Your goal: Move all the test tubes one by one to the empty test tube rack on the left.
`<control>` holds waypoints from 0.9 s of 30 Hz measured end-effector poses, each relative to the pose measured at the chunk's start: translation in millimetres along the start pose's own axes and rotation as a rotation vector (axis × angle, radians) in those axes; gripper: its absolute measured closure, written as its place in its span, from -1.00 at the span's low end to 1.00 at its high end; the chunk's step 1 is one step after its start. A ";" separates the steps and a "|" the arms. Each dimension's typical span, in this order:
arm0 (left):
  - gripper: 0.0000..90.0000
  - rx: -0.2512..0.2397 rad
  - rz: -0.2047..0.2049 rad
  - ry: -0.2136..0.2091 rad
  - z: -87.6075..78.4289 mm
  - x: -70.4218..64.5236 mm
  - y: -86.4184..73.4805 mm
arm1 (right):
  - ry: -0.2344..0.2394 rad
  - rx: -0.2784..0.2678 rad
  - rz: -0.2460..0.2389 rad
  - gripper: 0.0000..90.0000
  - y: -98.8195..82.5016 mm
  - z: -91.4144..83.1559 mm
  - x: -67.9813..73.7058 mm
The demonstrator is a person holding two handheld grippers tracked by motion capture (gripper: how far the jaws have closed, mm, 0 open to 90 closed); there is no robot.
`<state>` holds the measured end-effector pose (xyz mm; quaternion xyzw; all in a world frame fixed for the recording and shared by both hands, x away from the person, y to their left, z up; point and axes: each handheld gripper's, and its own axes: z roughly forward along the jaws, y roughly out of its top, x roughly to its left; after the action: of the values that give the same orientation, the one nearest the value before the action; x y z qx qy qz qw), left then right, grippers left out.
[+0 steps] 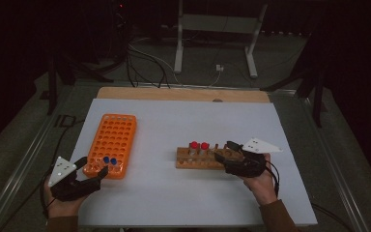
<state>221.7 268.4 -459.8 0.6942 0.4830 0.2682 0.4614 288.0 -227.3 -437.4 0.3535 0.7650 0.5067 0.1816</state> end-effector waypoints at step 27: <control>-0.88 -0.138 -0.041 -0.067 20.2 -40.5 43.9 | 0.011 0.048 -0.025 0.66 -11.3 44.1 2.6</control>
<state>241.1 218.8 -426.0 0.6592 0.4617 0.2678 0.5297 310.3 -199.5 -466.0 0.3453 0.7822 0.4879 0.1754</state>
